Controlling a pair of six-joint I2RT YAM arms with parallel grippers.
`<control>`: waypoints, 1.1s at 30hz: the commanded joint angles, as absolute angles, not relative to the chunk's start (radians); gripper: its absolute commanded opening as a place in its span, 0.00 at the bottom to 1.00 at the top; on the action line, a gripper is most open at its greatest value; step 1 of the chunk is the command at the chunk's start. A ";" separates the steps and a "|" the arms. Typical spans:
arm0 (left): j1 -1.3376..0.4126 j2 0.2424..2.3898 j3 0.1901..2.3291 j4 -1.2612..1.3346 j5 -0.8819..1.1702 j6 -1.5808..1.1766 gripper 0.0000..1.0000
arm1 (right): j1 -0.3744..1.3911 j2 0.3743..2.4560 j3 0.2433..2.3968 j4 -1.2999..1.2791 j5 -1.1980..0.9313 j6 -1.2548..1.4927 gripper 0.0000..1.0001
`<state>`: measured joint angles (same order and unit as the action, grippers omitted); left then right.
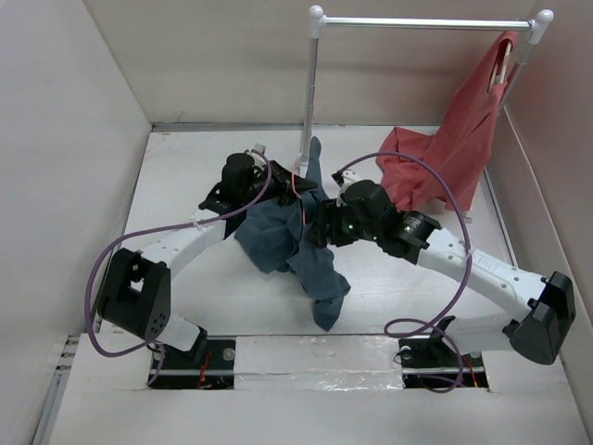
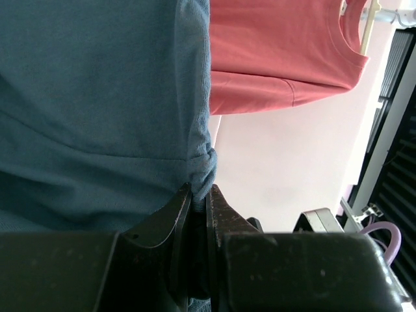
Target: Place the t-shirt on the hanger
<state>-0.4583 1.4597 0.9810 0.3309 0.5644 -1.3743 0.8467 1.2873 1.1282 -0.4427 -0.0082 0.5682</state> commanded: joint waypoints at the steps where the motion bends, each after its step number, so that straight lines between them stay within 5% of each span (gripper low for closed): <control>1: -0.463 1.410 0.977 0.436 0.594 -1.419 0.00 | 0.857 1.250 1.166 -0.494 -0.008 0.545 0.72; 4: -0.463 1.419 0.997 0.436 0.592 -1.420 0.00 | 0.885 1.198 1.192 -0.600 0.096 0.541 0.85; 9: -0.463 1.434 1.011 0.440 0.595 -1.424 0.00 | 0.931 1.126 1.236 -0.705 0.184 0.534 0.89; 12: -0.463 1.447 1.026 0.437 0.597 -1.422 0.00 | 0.988 1.138 1.279 -0.726 0.183 0.532 0.55; 13: -0.463 1.448 1.031 0.437 0.595 -1.420 0.00 | 1.005 1.144 1.285 -0.724 0.172 0.537 0.26; 15: -0.463 1.451 1.042 0.430 0.594 -1.416 0.00 | 1.050 1.169 1.282 -0.719 0.176 0.545 0.00; 21: -0.463 1.447 1.035 0.429 0.595 -1.420 0.00 | 1.118 1.253 1.295 -0.709 0.138 0.505 0.01; 22: -0.463 1.445 1.031 0.433 0.595 -1.424 0.00 | 1.118 1.273 1.293 -0.707 0.149 0.503 0.19; 25: -0.463 1.440 1.028 0.440 0.600 -1.431 0.00 | 1.118 1.292 1.269 -0.663 0.211 0.502 0.41; 28: -0.463 1.434 1.026 0.440 0.600 -1.436 0.00 | 1.118 1.310 1.273 -0.638 0.254 0.503 0.49; 33: -0.463 1.422 1.000 0.460 0.610 -1.457 0.00 | 1.118 1.379 1.278 -0.635 0.290 0.511 0.49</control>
